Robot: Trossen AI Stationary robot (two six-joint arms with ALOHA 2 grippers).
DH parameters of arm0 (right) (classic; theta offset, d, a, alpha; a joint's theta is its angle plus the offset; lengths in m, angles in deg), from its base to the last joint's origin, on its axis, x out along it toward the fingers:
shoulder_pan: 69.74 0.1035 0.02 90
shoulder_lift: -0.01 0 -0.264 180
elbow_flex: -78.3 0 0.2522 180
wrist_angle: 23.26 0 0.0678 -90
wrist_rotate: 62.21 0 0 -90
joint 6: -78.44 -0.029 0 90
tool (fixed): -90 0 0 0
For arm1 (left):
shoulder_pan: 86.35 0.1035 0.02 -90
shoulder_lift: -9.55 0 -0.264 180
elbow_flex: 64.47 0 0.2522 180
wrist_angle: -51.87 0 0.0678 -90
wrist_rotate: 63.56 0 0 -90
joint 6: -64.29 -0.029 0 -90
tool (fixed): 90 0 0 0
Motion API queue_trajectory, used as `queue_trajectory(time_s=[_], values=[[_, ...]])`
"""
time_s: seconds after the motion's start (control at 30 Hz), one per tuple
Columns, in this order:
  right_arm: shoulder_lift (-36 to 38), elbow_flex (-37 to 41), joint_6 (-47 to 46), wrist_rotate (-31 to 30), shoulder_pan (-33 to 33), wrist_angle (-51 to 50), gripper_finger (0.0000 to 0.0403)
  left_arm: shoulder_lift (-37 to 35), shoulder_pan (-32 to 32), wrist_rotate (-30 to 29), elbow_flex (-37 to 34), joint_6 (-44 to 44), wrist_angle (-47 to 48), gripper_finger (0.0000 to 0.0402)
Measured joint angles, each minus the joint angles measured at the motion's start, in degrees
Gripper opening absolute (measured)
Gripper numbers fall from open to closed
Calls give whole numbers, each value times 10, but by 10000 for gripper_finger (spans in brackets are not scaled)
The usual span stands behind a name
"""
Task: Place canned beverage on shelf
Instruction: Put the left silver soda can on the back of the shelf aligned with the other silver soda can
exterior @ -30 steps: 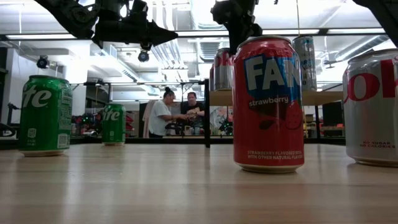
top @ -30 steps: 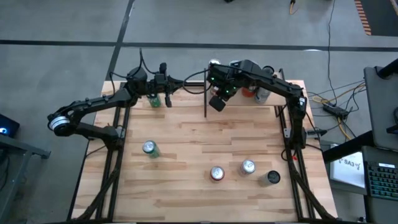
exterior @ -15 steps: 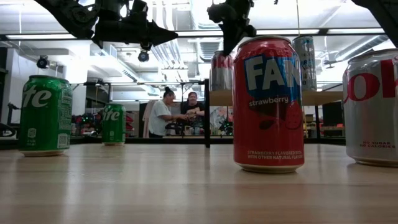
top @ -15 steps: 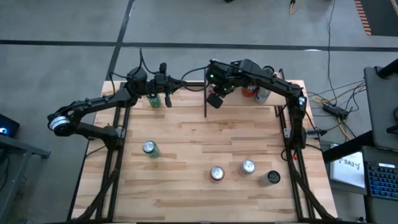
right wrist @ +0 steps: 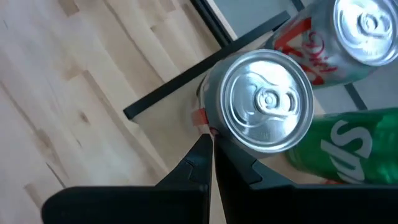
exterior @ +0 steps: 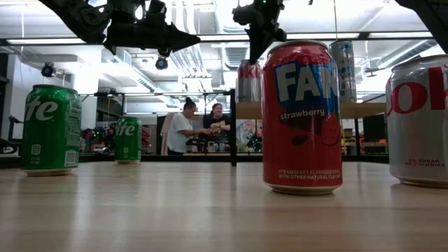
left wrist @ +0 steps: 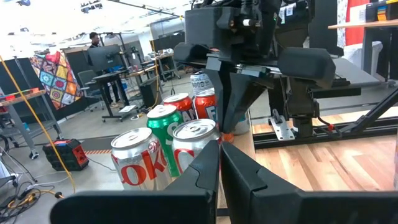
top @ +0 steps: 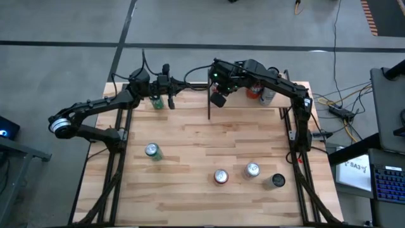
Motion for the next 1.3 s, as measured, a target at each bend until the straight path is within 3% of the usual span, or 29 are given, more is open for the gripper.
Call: queue_trajectory(time_s=[0.83,1.07,1.3], values=[[1,1,26,0,-13,46,9,0,0,0,0,0,0,0],[9,1,-9,34,-8,-32,9,0,0,0,0,0,1,0],[0,9,-25,-6,-11,-52,9,0,0,0,0,0,1,0]])
